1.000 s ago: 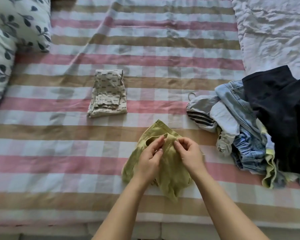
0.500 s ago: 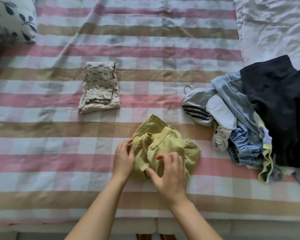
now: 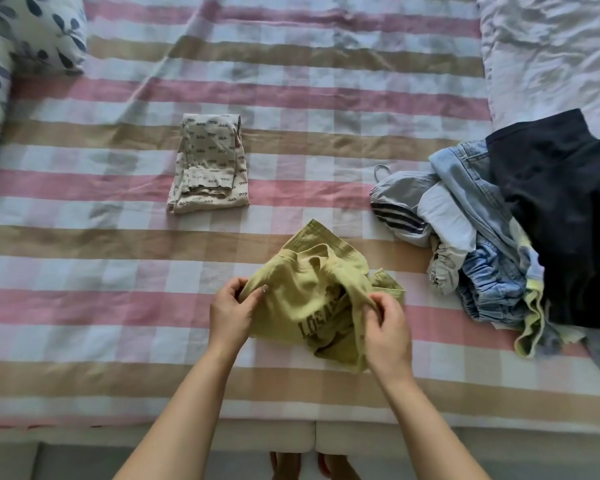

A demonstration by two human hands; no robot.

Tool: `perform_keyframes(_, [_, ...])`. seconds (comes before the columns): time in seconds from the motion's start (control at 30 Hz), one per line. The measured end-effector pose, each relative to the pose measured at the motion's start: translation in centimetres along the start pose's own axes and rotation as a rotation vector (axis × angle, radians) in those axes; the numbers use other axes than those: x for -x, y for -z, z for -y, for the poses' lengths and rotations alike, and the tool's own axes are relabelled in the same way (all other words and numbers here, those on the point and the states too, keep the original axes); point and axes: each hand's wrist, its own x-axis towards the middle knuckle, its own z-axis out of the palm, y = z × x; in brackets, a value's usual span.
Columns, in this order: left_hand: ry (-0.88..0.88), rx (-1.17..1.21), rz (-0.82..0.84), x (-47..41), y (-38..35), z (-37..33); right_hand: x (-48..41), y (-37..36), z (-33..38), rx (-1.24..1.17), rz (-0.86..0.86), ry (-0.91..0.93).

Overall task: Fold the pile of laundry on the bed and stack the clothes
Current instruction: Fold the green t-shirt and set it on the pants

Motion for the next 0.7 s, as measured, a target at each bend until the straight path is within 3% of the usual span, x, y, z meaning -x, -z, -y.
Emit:
perform_keyframes(0.23, [-0.190,0.214,-0.167,4.0,7.0,-7.7,-0.4,9.0,6.1,-0.155,-0.108,0.090])
perform_keyframes(0.5, [-0.440,0.125,-0.134,11.8,16.8,-17.2,5.8,19.6,15.0,-0.153,0.080,0.230])
perform_keyframes(0.7, [-0.482,0.142,-0.010,17.1,23.1,-19.7,10.8,25.2,17.7,-0.278,0.154,0.272])
